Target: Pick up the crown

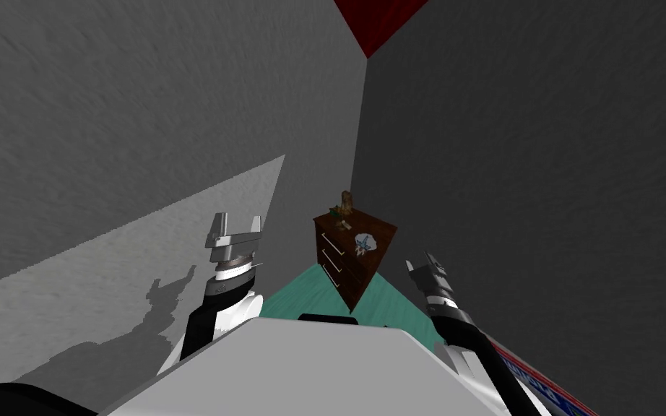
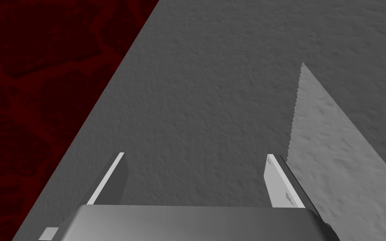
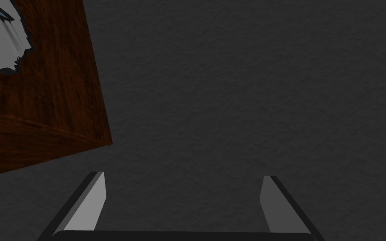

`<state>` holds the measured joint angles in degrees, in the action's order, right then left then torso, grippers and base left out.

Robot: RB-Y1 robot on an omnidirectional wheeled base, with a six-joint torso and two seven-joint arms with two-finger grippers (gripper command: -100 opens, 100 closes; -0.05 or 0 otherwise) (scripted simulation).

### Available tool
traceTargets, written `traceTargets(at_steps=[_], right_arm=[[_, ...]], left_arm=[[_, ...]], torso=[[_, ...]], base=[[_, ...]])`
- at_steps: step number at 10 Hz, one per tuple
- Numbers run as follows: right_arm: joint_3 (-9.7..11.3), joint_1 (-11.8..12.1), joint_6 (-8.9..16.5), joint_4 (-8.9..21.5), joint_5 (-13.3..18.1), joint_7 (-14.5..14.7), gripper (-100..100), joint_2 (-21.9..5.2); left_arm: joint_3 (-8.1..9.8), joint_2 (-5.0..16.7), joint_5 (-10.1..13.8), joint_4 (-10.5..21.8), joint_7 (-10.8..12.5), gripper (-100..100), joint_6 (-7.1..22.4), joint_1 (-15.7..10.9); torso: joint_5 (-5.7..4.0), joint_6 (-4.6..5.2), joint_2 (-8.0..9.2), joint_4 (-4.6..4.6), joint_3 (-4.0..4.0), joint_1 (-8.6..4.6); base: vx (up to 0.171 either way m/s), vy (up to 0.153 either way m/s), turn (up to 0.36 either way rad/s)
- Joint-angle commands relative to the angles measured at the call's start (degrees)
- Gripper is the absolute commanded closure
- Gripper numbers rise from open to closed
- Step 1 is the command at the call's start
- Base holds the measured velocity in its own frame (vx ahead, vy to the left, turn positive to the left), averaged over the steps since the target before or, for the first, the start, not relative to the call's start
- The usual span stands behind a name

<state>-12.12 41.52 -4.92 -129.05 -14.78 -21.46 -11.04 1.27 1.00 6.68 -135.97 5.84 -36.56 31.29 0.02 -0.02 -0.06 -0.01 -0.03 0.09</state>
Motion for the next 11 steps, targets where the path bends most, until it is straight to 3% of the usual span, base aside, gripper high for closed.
traceTargets(at_steps=[1,2,4,5,7,8,10,11], right_arm=[[-0.8,0.8,1.4,0.1,-0.8,-2.9,-100,-0.5],[-2.4,2.7,3.9,-0.3,-2.3,-4.5,-100,-1.0],[-2.4,2.7,4.3,-0.3,-2.3,-7.1,-100,-1.0],[-3.9,4.7,6.9,-0.7,-3.9,-9.0,-100,-1.5],[-3.9,4.7,7.4,-0.7,-3.9,-11.3,-100,-1.5],[-5.5,6.7,10.1,-1.1,-5.5,-13.5,-100,-1.8],[-5.5,6.7,10.5,-1.1,-5.5,-15.6,-100,-1.8],[-7.1,8.8,13.4,-1.5,-7.2,-17.7,-100,-2.0]], left_arm=[[0.00,0.0,0.0,0.0,0.0,0,0.0,0.0],[0.00,0.0,0.0,0.0,0.0,0,0.0,0.0],[0.00,0.0,0.0,0.0,0.0,0,0.0,0.0],[0.01,0.0,0.0,0.0,0.0,0,0.0,0.0],[0.01,0.0,0.0,0.0,0.0,0,0.0,0.0],[0.01,0.0,0.0,0.0,0.0,0,0.0,0.0],[0.01,0.0,0.0,0.0,0.0,0,0.0,0.0],[0.01,0.0,0.0,0.0,0.0,0,0.0,0.0]], torso=[[0.00,0.00,0.00,0.00,0.00,0.00],[0.00,0.03,0.00,0.00,0.00,-0.01],[0.00,0.03,-0.03,-0.01,-0.02,0.01],[-0.01,0.03,0.01,0.00,0.00,-0.03],[0.00,0.03,-0.02,-0.01,-0.02,-0.01],[-0.01,0.04,0.00,0.00,0.00,-0.05],[0.00,0.03,-0.03,-0.01,-0.02,0.00],[-0.01,0.04,0.00,0.00,-0.01,-0.04]], base=[[0.020,0.020,0.102],[0.032,0.030,0.155],[0.021,0.019,0.039],[0.022,0.030,0.181],[0.023,0.014,0.048],[0.023,0.025,0.173],[0.026,0.015,0.058],[0.028,0.029,0.213]])
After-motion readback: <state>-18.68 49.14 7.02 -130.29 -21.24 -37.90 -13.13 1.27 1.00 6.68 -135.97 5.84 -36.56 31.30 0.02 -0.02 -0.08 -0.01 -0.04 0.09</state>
